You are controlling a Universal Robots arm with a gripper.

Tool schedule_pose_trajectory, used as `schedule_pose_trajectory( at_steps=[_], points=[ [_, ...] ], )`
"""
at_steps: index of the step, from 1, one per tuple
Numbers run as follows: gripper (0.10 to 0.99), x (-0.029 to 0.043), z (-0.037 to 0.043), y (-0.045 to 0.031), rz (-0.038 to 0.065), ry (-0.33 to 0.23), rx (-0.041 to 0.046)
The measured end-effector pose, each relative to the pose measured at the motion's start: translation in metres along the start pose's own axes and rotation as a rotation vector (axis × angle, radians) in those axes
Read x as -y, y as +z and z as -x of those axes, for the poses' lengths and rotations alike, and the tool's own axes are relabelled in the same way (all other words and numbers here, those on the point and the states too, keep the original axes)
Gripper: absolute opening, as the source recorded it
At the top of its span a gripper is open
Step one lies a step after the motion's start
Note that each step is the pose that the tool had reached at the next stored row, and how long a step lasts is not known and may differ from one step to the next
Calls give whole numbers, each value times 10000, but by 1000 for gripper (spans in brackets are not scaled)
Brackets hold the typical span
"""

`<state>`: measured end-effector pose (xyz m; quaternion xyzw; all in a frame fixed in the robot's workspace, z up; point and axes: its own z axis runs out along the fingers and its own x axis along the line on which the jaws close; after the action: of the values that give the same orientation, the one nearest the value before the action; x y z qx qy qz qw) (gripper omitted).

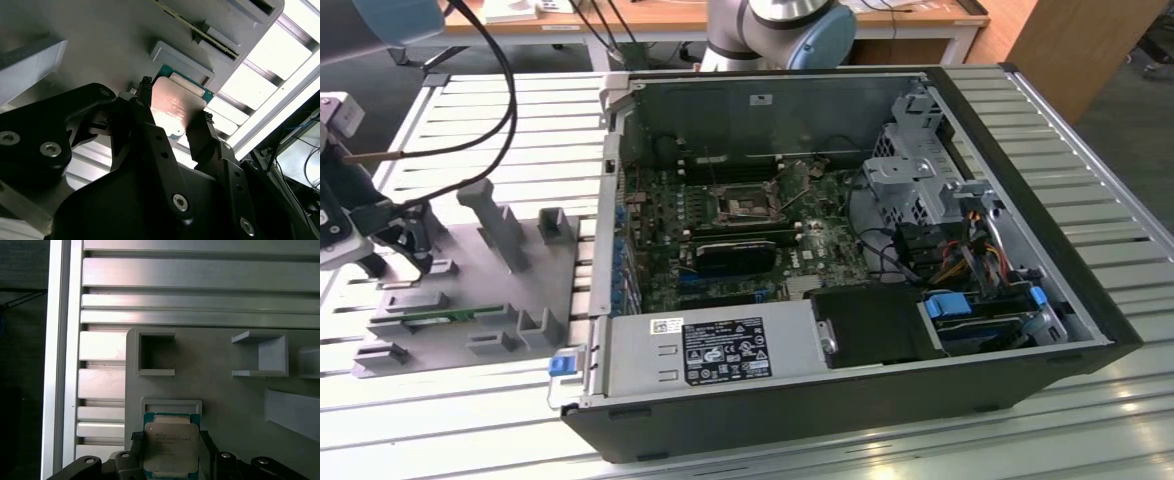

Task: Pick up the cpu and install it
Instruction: 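Pick up the cpu and move it towards the insertion slot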

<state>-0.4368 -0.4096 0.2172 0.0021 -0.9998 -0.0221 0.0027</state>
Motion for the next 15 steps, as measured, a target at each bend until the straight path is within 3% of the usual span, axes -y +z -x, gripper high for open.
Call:
schedule_pose_trajectory(
  at_steps=[15],
  points=[
    [525, -3, 0, -66, 0, 0, 0]
  ],
)
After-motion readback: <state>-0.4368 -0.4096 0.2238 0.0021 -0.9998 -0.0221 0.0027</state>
